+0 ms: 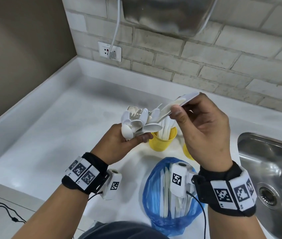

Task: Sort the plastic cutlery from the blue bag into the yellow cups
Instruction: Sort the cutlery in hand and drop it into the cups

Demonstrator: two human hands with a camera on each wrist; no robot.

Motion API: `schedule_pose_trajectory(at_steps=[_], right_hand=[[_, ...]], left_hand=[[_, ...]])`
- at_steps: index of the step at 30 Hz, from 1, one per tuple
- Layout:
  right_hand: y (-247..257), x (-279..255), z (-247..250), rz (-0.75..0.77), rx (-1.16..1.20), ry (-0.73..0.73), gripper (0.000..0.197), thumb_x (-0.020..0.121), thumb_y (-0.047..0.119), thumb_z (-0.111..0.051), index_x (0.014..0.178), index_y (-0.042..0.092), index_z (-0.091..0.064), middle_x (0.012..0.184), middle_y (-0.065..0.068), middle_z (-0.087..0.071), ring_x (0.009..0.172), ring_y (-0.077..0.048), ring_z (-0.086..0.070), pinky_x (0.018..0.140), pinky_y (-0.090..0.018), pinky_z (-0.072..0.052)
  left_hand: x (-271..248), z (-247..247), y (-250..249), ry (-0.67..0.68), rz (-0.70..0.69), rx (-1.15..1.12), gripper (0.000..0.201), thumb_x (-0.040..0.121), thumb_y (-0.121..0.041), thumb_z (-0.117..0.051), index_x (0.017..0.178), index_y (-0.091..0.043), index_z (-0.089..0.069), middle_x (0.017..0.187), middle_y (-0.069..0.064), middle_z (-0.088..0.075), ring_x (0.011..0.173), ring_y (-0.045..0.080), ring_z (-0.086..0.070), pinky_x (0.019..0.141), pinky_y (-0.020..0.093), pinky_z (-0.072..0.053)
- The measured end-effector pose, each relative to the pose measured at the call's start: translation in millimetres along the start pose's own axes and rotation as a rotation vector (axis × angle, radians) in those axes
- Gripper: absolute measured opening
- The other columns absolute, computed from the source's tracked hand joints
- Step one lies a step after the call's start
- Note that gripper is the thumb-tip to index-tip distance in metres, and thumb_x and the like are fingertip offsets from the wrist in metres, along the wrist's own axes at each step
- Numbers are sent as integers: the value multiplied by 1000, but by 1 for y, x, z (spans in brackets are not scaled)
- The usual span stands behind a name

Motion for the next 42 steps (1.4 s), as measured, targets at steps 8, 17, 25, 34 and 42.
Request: schedule_pose_trajectory(at_steps=[8,17,25,34,42], right_hand=[[7,3,17,-21,232,-203,14,108,6,-43,100,15,-50,88,-15,-68,80,-33,-71,75,-54,-60],[-1,3,39,-116,479,-451,8,113,20,-29,110,16,-36,69,-11,-43,50,-25,-47,56,-37,-50],[-7,-6,-8,-233,70,88,7,94,17,-72,100,14,-73,64,-21,-46,55,-20,-40,58,-21,-39],[-12,-6,-19,-245,85,88,7,91,7,-76,98,7,-75,57,-8,-36,49,-10,-46,60,-20,-45],[-15,-4,-13,-158,-41,-49,4,88,13,-80,90,16,-77,59,12,-49,63,-7,-54,70,-24,-47]], left_hand=[[-2,0,-3,12,-25,5,14,92,-32,-70,92,-23,-81,88,-1,-78,87,12,-73,87,22,-54],[-3,-1,-10,29,-69,60,16,96,-28,-67,91,-21,-80,82,-7,-76,82,10,-71,80,13,-49],[-2,-2,-11,39,-85,61,14,96,-30,-67,88,-31,-79,84,-4,-76,84,11,-71,84,21,-54],[-2,-1,-8,53,-83,79,10,97,-29,-68,95,-27,-77,90,2,-77,86,17,-71,90,39,-57],[-1,-2,-6,67,-45,81,13,96,-33,-68,91,-28,-79,85,-2,-77,89,12,-71,89,26,-54]])
Point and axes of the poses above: each hand's wrist, its own x-axis towards the middle knuckle, its own z-axis out of the back of the hand, y = z × x, the point moved 7 cm from there along x, towards the middle knuckle
